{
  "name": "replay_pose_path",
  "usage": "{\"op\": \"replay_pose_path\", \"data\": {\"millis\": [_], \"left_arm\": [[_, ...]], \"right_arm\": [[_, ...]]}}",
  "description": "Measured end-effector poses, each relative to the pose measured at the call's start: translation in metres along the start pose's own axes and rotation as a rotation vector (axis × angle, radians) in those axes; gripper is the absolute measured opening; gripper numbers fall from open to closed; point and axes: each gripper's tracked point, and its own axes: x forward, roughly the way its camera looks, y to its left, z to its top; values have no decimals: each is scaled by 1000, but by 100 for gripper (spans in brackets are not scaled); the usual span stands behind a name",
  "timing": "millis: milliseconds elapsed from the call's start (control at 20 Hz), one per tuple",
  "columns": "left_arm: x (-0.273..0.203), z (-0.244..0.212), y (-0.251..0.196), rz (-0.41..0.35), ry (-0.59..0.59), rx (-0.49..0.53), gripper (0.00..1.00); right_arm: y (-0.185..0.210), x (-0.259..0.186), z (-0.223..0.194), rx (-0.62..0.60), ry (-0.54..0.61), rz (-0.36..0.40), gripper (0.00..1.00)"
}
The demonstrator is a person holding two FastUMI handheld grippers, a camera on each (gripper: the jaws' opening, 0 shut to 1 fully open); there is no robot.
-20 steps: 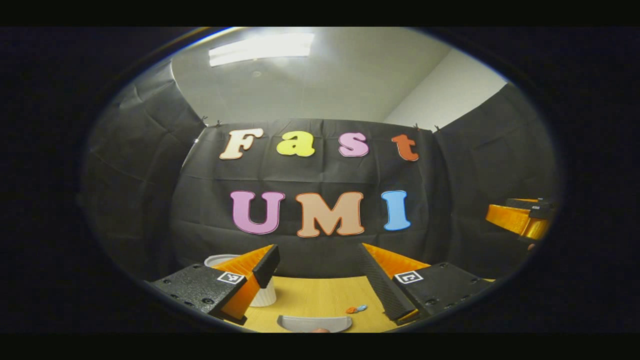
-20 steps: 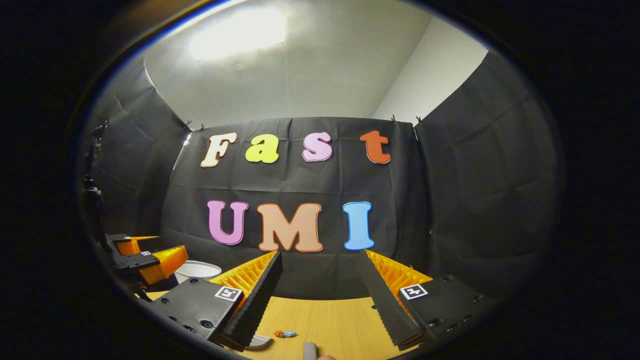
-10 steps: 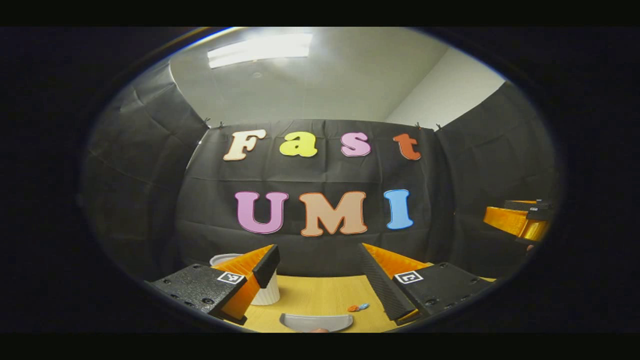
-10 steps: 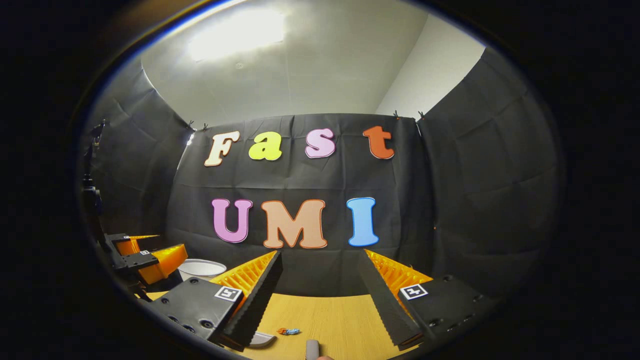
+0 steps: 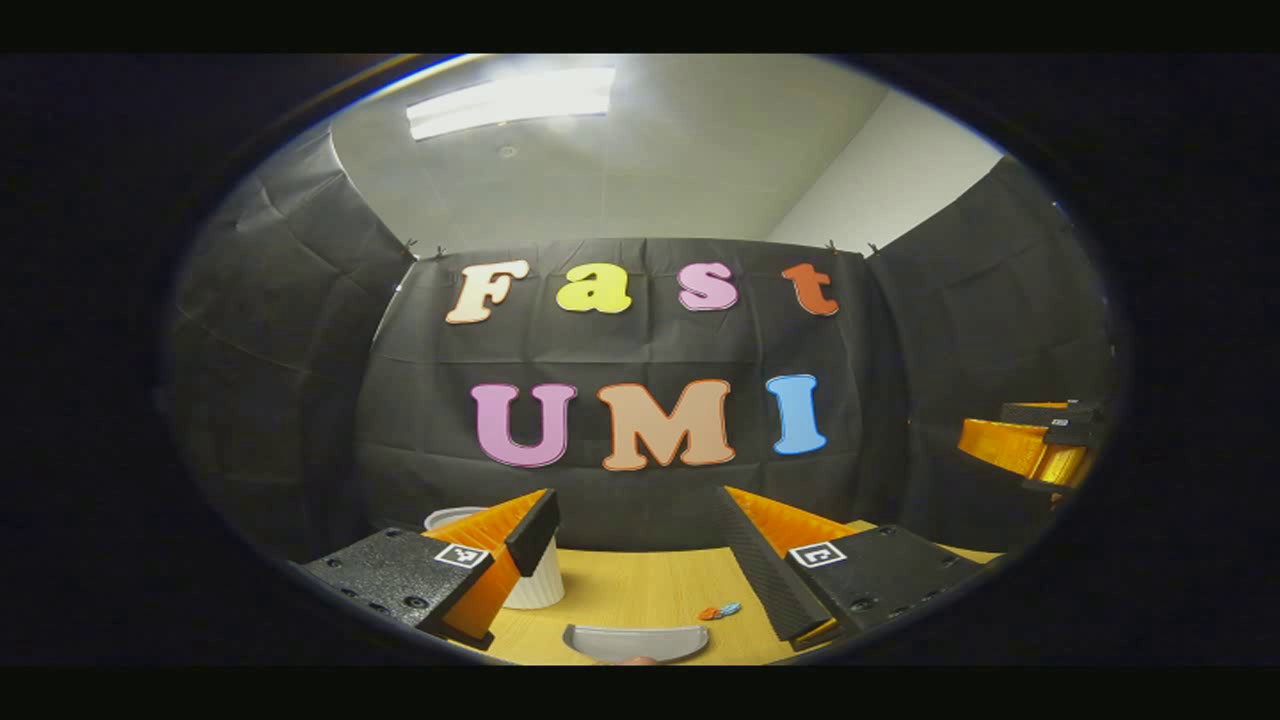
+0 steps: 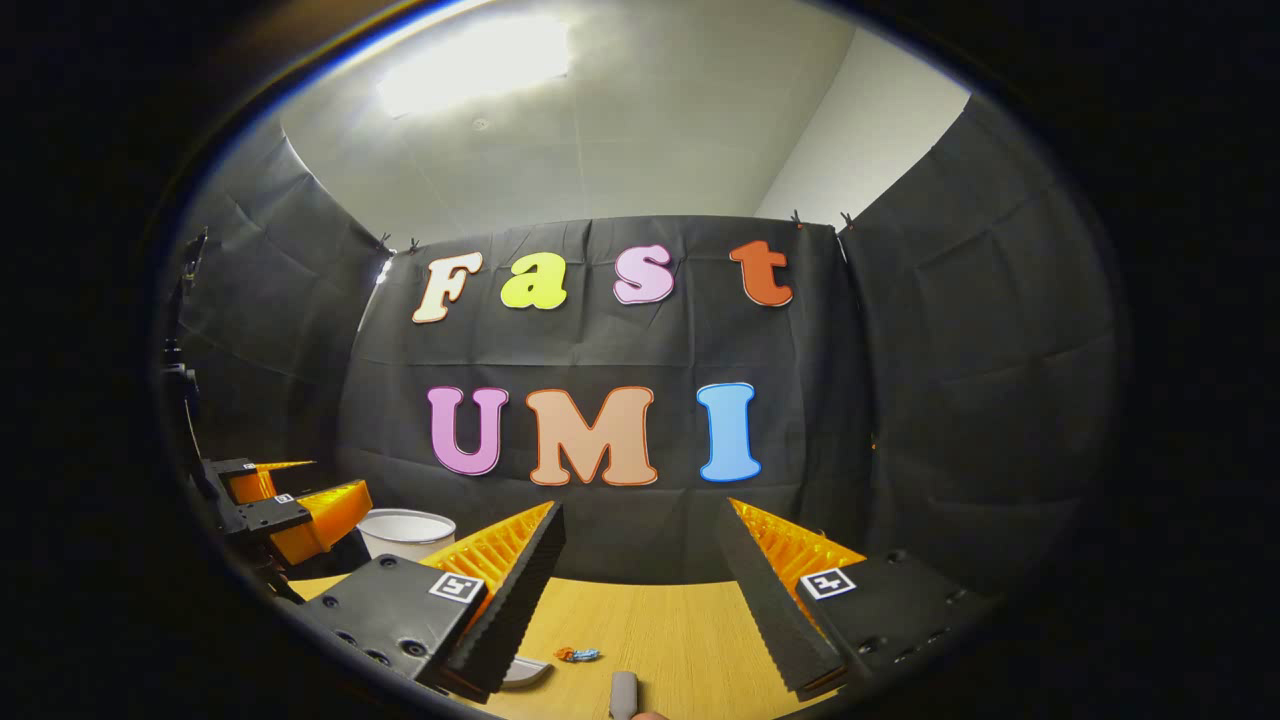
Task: Pick up the small broom and dustpan from the desktop, sweep the trash into the dustpan with the broom, and then empty the trash into the garbage bin.
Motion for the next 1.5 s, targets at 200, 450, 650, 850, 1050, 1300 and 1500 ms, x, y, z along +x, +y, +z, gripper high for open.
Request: {"op": "replay_pose_path", "data": {"millis": [200,450,650,850,1050,1300,1500], "left_arm": [[0,-6,-5,0,16,0,92],[2,-16,-13,15,51,8,92],[1,-33,-23,14,109,22,92],[-1,-62,-19,29,193,81,97],[-7,-123,-22,-4,339,47,95],[-31,-229,-2,-15,621,44,96],[-54,-287,4,-27,795,64,96]], "right_arm": [[-3,2,-3,1,12,8,98],[-4,4,-16,2,49,59,98],[-4,7,-43,-10,135,138,98],[1,13,-83,-25,267,210,98],[16,17,-143,-74,421,249,99],[34,10,-243,-84,696,246,99],[27,12,-303,-125,874,206,96]]}}
